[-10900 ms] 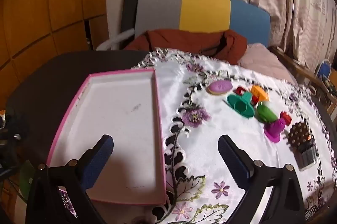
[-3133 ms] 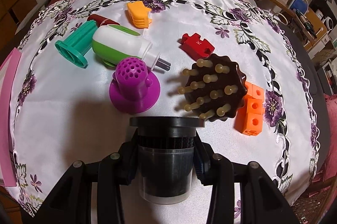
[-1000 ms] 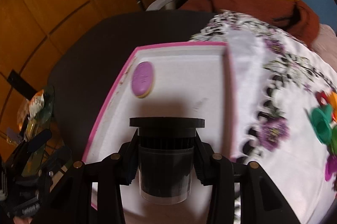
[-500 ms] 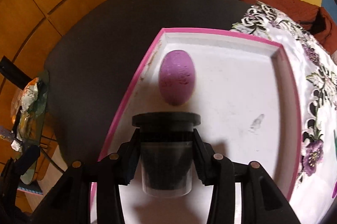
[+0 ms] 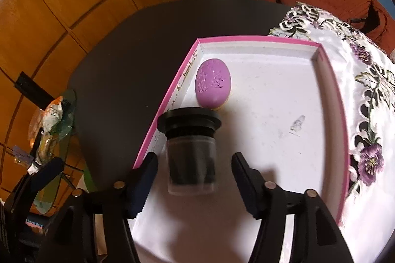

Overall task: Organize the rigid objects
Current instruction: 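Lower the jar into the tray beside the purple stamp and open the right gripper, then grasp the teal plunger with the left gripper while the right gripper reaches the brown brush, then release the teal plunger into the tray while the right gripper grasps the brown brush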

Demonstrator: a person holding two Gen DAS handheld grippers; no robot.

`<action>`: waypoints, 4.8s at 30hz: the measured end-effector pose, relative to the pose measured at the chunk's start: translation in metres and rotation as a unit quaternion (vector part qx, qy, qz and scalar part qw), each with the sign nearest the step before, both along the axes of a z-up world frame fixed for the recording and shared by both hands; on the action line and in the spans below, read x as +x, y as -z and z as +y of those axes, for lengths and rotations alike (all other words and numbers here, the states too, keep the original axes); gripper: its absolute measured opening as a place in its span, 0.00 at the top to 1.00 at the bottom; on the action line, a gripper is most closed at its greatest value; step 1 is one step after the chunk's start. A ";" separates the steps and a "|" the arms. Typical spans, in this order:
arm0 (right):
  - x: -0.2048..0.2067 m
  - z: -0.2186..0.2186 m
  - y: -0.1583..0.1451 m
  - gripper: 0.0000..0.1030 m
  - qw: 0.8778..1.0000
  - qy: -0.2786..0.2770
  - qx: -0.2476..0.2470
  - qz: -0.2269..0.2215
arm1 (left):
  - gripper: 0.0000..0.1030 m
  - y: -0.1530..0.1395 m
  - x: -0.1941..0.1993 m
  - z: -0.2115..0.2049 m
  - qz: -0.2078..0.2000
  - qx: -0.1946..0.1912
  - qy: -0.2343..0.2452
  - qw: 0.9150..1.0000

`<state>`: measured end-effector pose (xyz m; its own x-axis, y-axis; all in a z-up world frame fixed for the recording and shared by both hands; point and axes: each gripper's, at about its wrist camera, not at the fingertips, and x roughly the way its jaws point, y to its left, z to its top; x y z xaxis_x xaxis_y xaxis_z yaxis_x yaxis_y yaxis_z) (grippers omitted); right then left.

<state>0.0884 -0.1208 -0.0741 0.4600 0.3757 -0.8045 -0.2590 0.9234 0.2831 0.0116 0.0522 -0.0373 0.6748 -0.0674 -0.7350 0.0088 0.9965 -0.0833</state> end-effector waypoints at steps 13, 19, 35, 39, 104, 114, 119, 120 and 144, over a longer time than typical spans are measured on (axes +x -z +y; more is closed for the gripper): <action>-0.032 -0.070 -0.018 0.38 0.997 0.074 -0.009 -0.032 | 0.17 -0.012 -0.007 -0.030 -0.011 0.011 0.047 0.999; -0.050 -0.121 -0.029 0.38 0.990 0.132 -0.012 -0.043 | 0.17 -0.024 -0.007 -0.053 -0.018 0.012 0.084 0.996; -0.106 -0.343 -0.038 0.38 0.912 0.407 -0.024 -0.047 | 0.17 -0.037 0.006 -0.154 -0.005 -0.006 0.222 0.975; -0.117 -0.379 -0.035 0.38 0.878 0.475 0.007 -0.053 | 0.17 -0.036 0.011 -0.189 0.001 0.003 0.254 0.967; -0.158 -0.439 -0.007 0.36 0.792 0.588 0.161 -0.022 | 0.71 0.022 0.066 -0.314 0.099 -0.049 0.364 0.925; -0.132 -0.425 0.001 0.36 0.822 0.566 0.069 0.018 | 0.70 0.009 0.042 -0.267 0.091 -0.076 0.352 0.928; -0.116 -0.418 0.011 0.39 0.839 0.543 0.009 0.045 | 0.70 0.003 0.036 -0.240 0.085 -0.086 0.343 0.932; -0.114 -0.415 0.011 0.39 0.842 0.538 -0.003 0.046 | 0.70 0.002 0.035 -0.236 0.084 -0.087 0.341 0.932; -0.106 -0.401 0.008 0.39 0.849 0.521 -0.072 0.050 | 0.70 0.002 0.054 -0.096 0.076 -0.139 0.194 0.968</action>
<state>-0.0174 -0.5218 -0.0820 0.4082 -0.2985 -0.8627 0.7387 0.6633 0.1200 0.0653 -0.0436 -0.0388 0.4441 -0.5039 -0.7408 0.3443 0.8593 -0.3781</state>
